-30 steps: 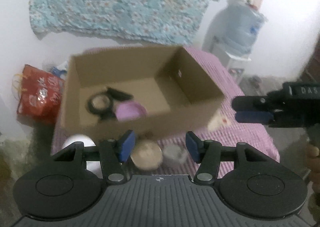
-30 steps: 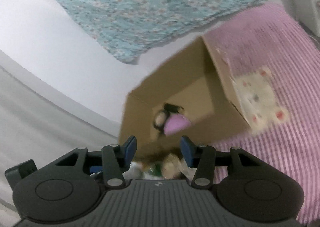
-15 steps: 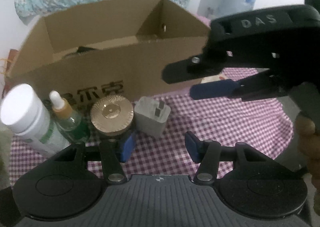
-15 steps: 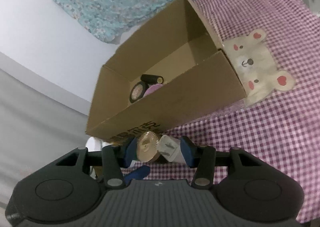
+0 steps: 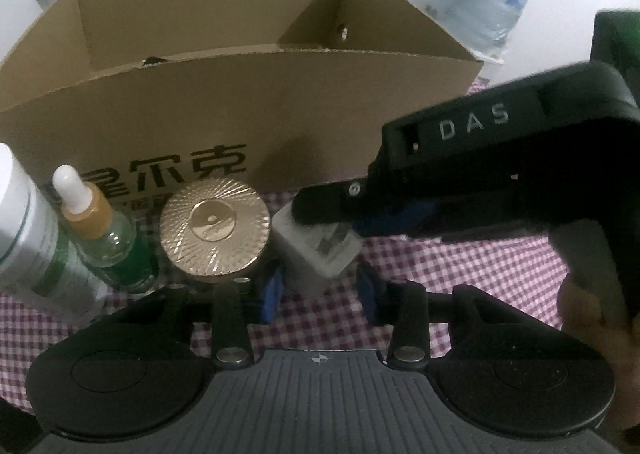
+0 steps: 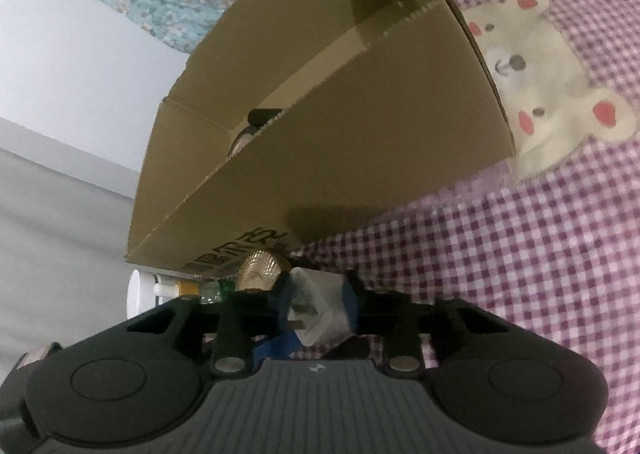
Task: Organize rigid objects
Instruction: 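Grasp the white charger plug with the right tool, then carry the white charger plug into the box and open the right tool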
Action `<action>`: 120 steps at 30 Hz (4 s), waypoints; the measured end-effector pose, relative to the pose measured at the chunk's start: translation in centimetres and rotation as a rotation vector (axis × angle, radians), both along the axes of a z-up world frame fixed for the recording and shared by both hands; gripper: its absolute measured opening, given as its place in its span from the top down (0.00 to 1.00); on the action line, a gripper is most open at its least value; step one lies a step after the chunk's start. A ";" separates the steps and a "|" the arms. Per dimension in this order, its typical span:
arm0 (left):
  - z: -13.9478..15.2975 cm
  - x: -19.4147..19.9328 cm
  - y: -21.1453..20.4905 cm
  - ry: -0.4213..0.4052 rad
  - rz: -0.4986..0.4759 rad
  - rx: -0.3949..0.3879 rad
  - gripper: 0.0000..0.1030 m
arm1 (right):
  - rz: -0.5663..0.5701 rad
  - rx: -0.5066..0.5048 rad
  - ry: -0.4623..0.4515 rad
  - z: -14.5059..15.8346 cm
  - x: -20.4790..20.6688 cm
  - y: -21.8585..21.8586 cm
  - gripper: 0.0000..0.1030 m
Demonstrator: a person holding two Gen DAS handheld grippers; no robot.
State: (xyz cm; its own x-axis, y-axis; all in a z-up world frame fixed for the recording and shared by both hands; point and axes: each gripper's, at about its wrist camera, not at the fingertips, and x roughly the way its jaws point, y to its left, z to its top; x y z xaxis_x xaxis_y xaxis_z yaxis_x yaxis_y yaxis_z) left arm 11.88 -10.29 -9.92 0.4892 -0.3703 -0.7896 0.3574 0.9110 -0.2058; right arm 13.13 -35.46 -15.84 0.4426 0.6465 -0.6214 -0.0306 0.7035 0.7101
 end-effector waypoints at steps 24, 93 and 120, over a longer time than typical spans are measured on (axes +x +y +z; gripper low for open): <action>-0.9 -1.1 -3.7 -0.031 -0.142 0.076 0.61 | -0.118 0.035 0.096 -0.4 -3.3 -4.5 0.72; 7.7 -5.0 -1.9 -0.230 -0.028 0.101 0.74 | -0.051 0.107 -0.098 8.5 -6.1 -0.9 0.62; 6.9 8.3 -3.4 -0.070 0.051 0.092 0.74 | 0.041 0.025 -0.111 7.5 9.0 -0.8 0.62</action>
